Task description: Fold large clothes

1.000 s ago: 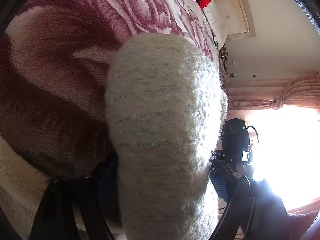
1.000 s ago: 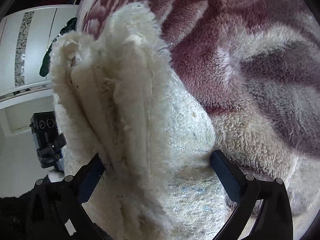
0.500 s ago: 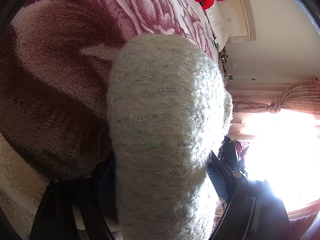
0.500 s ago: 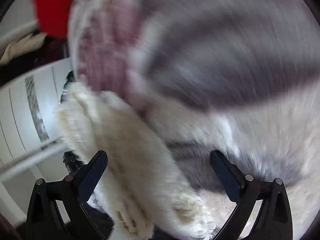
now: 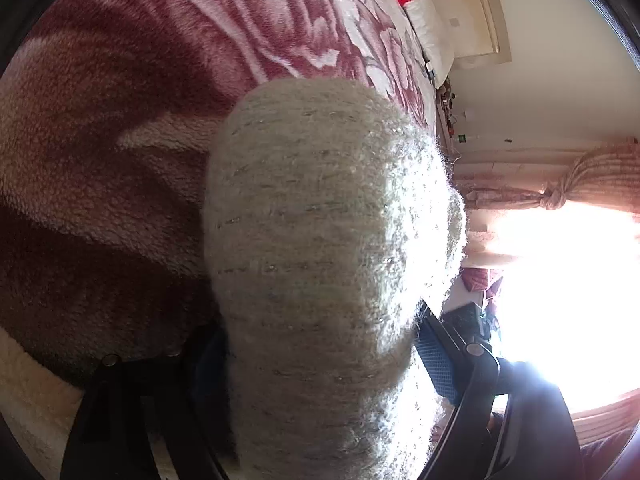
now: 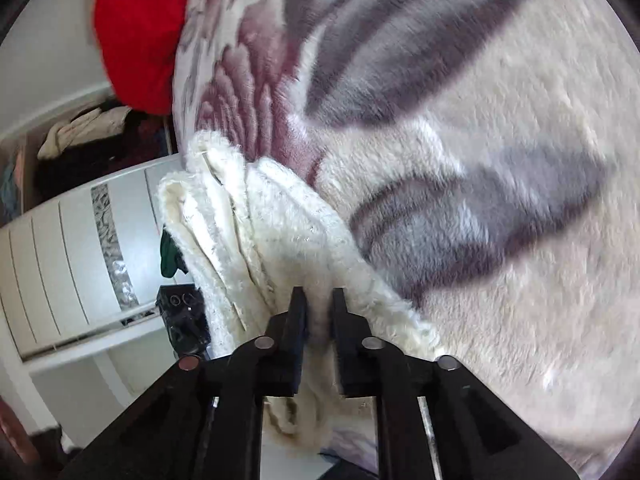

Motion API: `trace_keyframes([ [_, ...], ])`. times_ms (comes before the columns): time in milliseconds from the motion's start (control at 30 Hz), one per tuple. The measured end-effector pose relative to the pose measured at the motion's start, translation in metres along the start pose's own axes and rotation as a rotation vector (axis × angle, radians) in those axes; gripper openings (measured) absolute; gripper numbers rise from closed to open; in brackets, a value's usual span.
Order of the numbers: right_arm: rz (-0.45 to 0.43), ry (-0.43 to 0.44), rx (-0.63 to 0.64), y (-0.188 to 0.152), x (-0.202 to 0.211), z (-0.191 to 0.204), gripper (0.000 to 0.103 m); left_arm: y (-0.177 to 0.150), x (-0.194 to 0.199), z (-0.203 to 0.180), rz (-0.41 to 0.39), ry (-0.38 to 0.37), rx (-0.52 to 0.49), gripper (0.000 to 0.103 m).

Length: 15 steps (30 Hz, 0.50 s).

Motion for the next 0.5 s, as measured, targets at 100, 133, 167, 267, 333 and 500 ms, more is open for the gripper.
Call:
trace_keyframes([
  [100,0.092,0.107,0.042,0.003,-0.022,0.011,0.103,-0.004,0.002,0.001,-0.010,-0.005,-0.001,0.083],
  [133,0.120,0.145,0.026,0.008,-0.033,0.010,0.103,-0.005,0.002,0.002,-0.015,-0.006,0.001,0.083],
  [167,0.153,0.173,-0.006,0.015,-0.041,0.004,0.103,-0.006,0.003,0.002,-0.017,-0.007,0.000,0.083],
  [267,0.280,0.263,0.012,0.015,-0.066,0.014,0.103,-0.005,0.002,0.001,-0.026,-0.011,-0.002,0.083],
  [333,0.360,0.286,0.106,0.006,-0.073,0.035,0.103,-0.005,0.002,0.003,-0.033,-0.018,0.002,0.084],
  [500,0.452,0.168,0.203,-0.003,-0.101,0.048,0.103,-0.004,0.002,0.002,-0.043,-0.018,0.001,0.084],
])
Point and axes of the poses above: each gripper's, at about its wrist camera, not at the fingertips, and x roughly against the way its jaws point, z to its left, y to its top, the point moved 8 cm from there along -x, roughly the way its jaws point, and after that the axes turned 4 degrees about -z, right-handed, at the moved point
